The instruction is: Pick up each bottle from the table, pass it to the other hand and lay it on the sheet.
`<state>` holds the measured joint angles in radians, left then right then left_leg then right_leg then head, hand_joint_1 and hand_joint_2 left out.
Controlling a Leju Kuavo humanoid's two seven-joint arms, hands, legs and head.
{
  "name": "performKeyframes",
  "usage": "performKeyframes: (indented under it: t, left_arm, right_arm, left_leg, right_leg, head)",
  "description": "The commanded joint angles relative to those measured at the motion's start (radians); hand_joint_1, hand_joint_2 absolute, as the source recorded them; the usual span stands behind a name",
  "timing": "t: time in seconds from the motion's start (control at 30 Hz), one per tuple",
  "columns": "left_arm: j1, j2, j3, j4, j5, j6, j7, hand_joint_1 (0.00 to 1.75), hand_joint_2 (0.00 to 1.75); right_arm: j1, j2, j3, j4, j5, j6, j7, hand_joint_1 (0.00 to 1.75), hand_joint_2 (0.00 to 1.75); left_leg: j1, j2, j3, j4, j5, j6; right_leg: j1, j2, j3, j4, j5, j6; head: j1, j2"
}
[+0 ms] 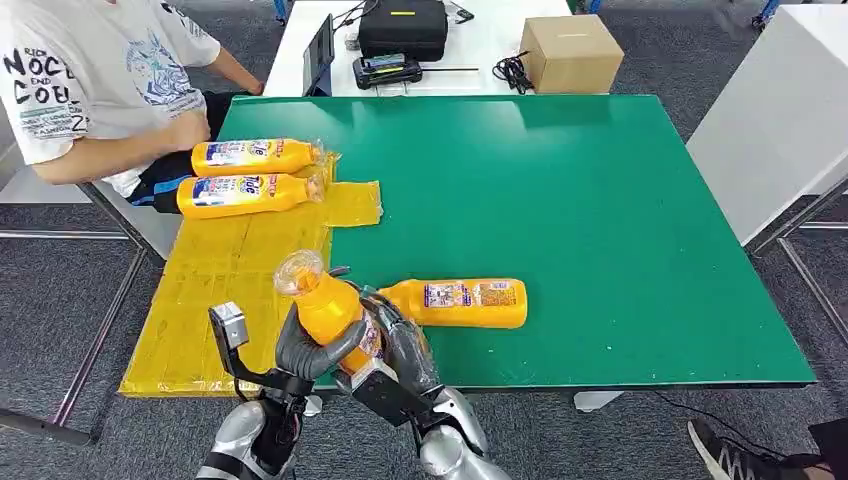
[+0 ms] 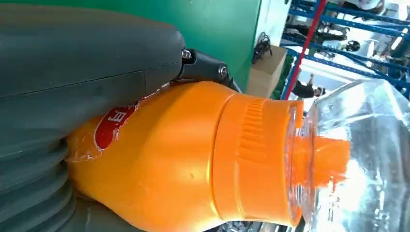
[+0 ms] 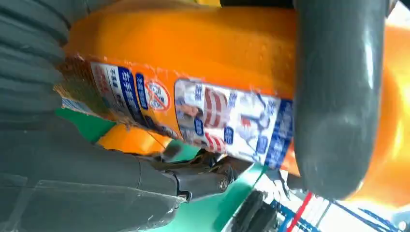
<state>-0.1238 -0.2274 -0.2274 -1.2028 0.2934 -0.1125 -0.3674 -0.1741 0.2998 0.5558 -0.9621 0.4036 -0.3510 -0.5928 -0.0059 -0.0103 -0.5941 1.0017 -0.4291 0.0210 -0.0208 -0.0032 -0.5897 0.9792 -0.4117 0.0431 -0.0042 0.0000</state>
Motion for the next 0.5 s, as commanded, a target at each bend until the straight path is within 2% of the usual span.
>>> performKeyframes:
  t: [0.03,0.2,0.5]
  left_arm:
    - [-0.045,0.019,0.096,-0.023,-0.004,0.077,-0.03,1.75,1.75]
    - [-0.064,0.025,0.132,-0.033,-0.006,0.108,-0.043,1.75,1.75]
    - [-0.128,0.048,0.203,-0.041,-0.207,0.332,-0.168,1.75,1.75]
  right_arm:
    - [0.063,-0.018,-0.038,-0.23,-0.053,0.0,0.01,0.0,0.0]
    - [0.089,-0.025,-0.046,-0.328,-0.093,0.008,0.003,0.0,0.0]
    - [0.114,-0.071,-0.013,-0.474,-0.169,0.004,-0.044,0.0,0.0]
  left_leg:
    - [0.002,0.001,0.001,0.001,-0.002,-0.002]
    - [0.001,-0.001,0.0,0.0,0.0,-0.001]
    - [0.001,0.0,0.0,0.0,0.0,-0.001]
  right_leg:
    - [0.002,0.0,0.002,0.0,-0.001,-0.002]
    - [0.001,-0.001,0.0,0.0,-0.001,-0.001]
    - [0.001,0.0,0.0,0.0,0.0,-0.001]
  head:
    - [0.0,0.0]
    - [0.0,0.0]
    - [0.0,0.0]
